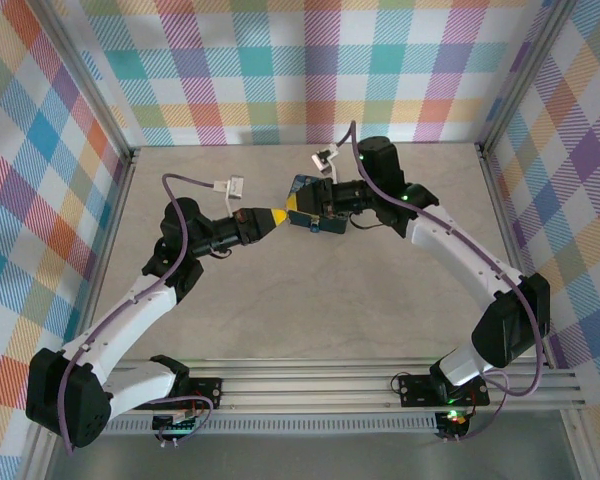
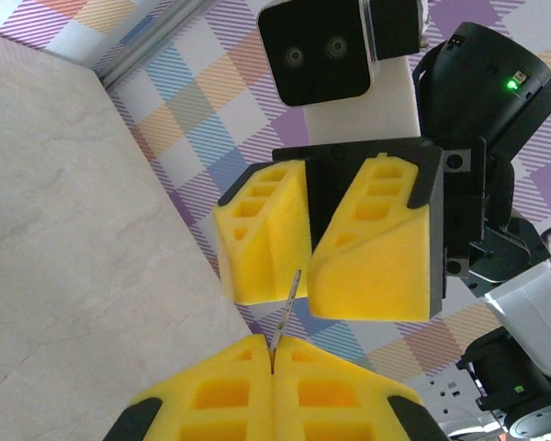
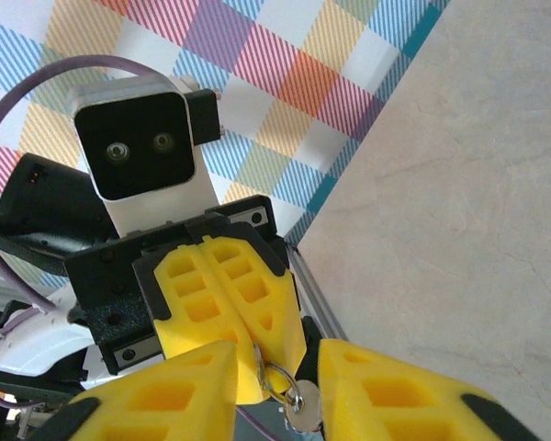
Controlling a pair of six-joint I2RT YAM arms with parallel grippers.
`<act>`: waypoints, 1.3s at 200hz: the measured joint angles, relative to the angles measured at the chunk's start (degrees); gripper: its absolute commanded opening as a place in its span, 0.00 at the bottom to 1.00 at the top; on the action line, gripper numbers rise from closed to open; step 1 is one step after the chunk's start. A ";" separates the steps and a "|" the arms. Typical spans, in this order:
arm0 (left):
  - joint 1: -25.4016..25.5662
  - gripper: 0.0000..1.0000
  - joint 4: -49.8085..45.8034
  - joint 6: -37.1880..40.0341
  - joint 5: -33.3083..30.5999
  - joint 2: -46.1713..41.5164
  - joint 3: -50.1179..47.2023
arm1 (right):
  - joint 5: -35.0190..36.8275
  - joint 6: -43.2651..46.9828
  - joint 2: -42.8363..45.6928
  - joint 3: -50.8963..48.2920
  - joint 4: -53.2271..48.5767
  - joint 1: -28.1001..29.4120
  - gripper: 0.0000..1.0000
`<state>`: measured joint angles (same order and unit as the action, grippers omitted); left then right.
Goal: Unlock the padlock with the key
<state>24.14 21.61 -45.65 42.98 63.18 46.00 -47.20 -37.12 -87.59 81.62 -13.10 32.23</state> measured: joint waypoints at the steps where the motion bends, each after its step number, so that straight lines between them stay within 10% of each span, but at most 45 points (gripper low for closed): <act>1: 0.00 0.00 0.00 -0.02 -0.02 0.02 0.00 | 0.02 -0.28 0.00 0.00 0.04 0.00 0.18; 66: 0.20 0.00 -0.74 0.11 -0.42 -0.02 0.61 | -2.01 -1.38 -0.55 0.02 2.64 -0.13 0.00; 85: 0.22 0.28 -3.34 1.86 -0.68 -0.28 1.55 | -2.43 -0.02 -0.87 0.59 1.66 -0.17 0.00; 117: -0.02 0.36 -10.40 5.27 -0.61 -0.72 5.73 | -2.80 6.51 -2.69 5.99 -6.69 -0.15 0.00; 260: -0.33 0.19 -16.96 9.27 7.63 3.02 11.34 | -7.98 20.31 -5.38 15.37 -20.90 -0.83 0.00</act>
<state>23.81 4.64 -36.38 50.61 66.19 57.34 -55.18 -16.82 -92.97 96.99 -34.00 31.40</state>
